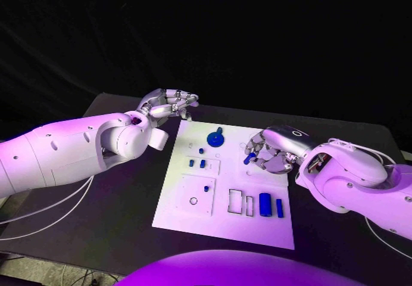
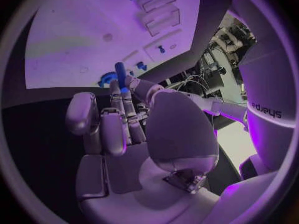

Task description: Assemble the parts on the task board

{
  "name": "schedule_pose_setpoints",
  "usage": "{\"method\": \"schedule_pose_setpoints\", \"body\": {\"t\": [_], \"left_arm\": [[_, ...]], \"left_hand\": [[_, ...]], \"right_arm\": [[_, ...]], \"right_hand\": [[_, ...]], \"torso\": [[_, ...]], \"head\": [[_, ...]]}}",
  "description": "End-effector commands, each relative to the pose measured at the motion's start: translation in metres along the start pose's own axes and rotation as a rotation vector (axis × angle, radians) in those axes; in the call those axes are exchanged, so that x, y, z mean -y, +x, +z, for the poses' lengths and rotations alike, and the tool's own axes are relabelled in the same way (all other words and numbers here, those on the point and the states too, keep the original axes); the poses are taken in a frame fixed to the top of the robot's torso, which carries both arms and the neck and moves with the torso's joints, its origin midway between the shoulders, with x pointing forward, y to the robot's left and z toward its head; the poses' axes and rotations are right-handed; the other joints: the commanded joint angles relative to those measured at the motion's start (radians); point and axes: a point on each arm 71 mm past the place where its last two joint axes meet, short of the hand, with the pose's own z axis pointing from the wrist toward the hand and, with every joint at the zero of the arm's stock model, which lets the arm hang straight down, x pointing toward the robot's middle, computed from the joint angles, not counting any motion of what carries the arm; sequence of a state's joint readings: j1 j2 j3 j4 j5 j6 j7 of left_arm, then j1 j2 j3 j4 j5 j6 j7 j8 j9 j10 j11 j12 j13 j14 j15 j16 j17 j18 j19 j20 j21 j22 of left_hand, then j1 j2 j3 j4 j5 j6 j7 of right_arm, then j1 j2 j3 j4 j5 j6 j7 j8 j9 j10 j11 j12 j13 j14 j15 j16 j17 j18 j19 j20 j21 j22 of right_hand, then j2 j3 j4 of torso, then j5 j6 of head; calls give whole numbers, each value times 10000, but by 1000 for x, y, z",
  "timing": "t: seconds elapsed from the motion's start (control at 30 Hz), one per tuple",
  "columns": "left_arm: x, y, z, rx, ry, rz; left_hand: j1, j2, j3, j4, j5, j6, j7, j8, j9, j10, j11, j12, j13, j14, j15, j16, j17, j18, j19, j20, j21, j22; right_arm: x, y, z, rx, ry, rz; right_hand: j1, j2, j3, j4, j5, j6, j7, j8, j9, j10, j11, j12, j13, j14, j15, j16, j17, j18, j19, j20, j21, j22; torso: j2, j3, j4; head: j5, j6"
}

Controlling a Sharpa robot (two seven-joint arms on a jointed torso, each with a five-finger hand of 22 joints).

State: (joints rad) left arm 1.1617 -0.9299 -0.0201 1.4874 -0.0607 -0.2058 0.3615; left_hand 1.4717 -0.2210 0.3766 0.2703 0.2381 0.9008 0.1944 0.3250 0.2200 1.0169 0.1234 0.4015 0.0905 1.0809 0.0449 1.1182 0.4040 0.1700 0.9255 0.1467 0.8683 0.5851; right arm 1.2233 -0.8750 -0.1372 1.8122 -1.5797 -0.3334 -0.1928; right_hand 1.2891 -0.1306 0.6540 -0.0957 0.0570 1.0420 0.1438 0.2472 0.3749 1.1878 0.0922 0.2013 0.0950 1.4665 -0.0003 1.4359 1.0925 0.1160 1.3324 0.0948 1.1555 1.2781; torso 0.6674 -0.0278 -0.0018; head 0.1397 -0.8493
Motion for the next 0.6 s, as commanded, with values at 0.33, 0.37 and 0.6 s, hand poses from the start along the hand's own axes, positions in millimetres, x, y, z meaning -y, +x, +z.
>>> {"method": "schedule_pose_setpoints", "body": {"t": [0.33,0.37,0.6], "left_arm": [[0,6,4,-264,67,-90],[-1,7,5,-272,69,-92],[-1,10,7,-333,61,-115]], "left_hand": [[52,44,-19,-8,8,-72,7,-44,-7,-44,16,-39,8,-15,77,-18,15,133,24,33,-61,-11],[52,44,-19,-8,8,-72,7,-44,-7,-44,16,-39,8,-15,77,-18,15,133,24,33,-61,-11],[52,44,-19,-8,8,-72,7,-44,-7,-44,16,-39,8,-15,77,-18,15,133,24,33,-61,-11]], "right_arm": [[-64,14,18,205,-1840,824],[-70,18,20,155,-1988,885],[-93,47,31,-331,-2565,1362]], "right_hand": [[338,268,26,-113,70,19,14,14,18,264,-216,15,1,230,-75,54,45,-163,27,9,39,-3],[338,268,26,-113,70,19,14,14,18,264,-216,15,1,230,-75,54,45,-163,27,9,39,-3],[325,277,43,-119,102,-4,27,4,18,245,-204,3,3,229,-67,54,43,-158,10,11,16,-14]], "torso": [[26,7,14],[25,7,17],[37,4,3]], "head": [[169,-13],[175,-10],[359,-11]]}}
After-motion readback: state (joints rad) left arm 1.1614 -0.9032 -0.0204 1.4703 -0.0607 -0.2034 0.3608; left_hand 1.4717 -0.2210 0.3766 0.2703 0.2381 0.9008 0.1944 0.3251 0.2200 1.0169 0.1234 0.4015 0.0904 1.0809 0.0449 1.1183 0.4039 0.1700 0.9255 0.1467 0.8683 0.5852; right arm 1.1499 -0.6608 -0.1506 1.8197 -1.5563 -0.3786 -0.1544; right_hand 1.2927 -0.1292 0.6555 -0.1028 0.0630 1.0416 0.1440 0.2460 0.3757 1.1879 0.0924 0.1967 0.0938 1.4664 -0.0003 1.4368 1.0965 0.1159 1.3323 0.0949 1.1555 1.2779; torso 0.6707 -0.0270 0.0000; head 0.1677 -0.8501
